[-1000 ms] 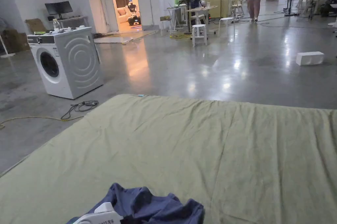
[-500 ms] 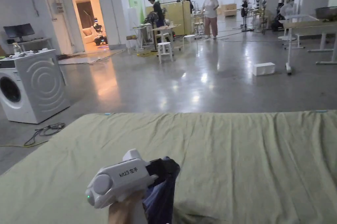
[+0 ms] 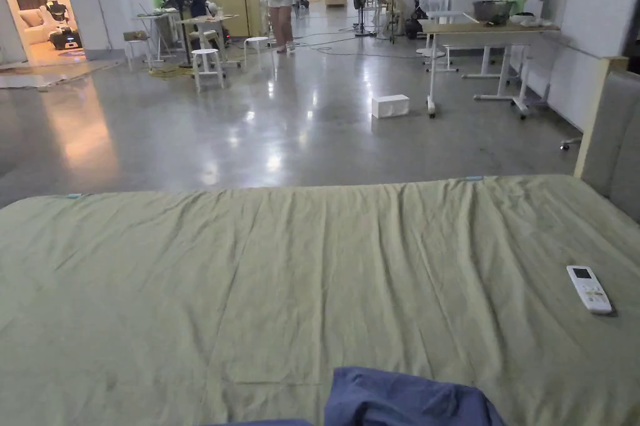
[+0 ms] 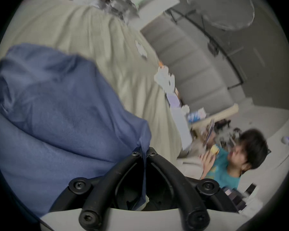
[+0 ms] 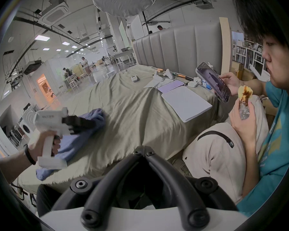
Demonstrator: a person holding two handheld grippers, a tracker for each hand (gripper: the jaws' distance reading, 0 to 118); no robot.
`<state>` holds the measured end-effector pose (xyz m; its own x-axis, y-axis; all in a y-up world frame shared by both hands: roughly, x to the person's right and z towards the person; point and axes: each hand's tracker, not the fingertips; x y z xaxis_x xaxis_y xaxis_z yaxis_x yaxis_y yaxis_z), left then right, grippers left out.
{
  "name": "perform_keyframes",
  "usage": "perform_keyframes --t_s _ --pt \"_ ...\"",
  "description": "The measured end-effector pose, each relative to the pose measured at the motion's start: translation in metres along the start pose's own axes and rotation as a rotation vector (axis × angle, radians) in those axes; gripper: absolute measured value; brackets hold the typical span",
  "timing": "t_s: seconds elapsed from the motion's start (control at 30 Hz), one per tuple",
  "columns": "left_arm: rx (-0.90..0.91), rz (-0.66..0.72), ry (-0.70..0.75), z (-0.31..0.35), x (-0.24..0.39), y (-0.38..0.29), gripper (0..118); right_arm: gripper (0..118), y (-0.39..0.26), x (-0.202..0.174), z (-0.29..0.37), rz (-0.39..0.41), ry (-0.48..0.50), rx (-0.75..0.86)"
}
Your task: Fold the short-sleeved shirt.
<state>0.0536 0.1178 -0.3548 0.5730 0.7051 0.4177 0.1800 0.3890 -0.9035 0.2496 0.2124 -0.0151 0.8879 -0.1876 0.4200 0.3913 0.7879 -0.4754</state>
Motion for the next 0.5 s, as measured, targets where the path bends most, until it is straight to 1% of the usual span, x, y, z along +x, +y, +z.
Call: perform_keyframes --t_s 0.07,0.1,0.13,0.2,0.23,0.27,0.33,0.37,0.4,0.43,0.47,0.5 --pt "-0.058 -0.038 0.045 -0.016 0.002 -0.017 3 0 0.0 -0.005 -0.001 0.031 -0.004 0.001" --pt "-0.062 -0.111 0.101 -0.014 0.001 -0.02 5 0 0.001 -0.009 -0.002 0.046 -0.001 0.001" --pt "-0.046 -0.138 0.104 -0.007 -0.002 -0.02 11 0 0.001 -0.012 -0.004 0.061 0.006 0.0" --pt "-0.034 -0.101 0.068 0.013 -0.009 -0.01 46 0 0.003 -0.019 -0.01 0.086 0.033 0.002" --pt "0.007 -0.078 0.057 0.032 -0.011 -0.002 59 0 0.005 -0.025 -0.014 0.096 0.058 0.005" --pt "0.034 -0.079 0.051 0.051 -0.011 0.002 63 0 0.007 -0.03 -0.017 0.105 0.083 0.009" --pt "0.111 -0.087 0.066 0.112 -0.003 0.005 63 0 0.016 -0.045 -0.023 0.132 0.146 0.021" --pt "0.129 -0.12 0.065 0.143 0.004 0.004 63 0 0.021 -0.053 -0.025 0.143 0.183 0.037" --pt "0.178 -0.178 0.096 0.182 0.012 -0.001 63 0 0.027 -0.061 -0.028 0.15 0.228 0.051" --pt "0.257 -0.234 0.151 0.22 0.022 -0.008 63 0 0.033 -0.072 -0.032 0.155 0.273 0.062" --pt "0.32 -0.272 0.205 0.25 0.029 -0.014 63 0 0.038 -0.079 -0.035 0.159 0.298 0.074" --pt "0.398 -0.339 0.271 0.282 0.041 -0.025 63 0 0.044 -0.09 -0.038 0.162 0.316 0.09"
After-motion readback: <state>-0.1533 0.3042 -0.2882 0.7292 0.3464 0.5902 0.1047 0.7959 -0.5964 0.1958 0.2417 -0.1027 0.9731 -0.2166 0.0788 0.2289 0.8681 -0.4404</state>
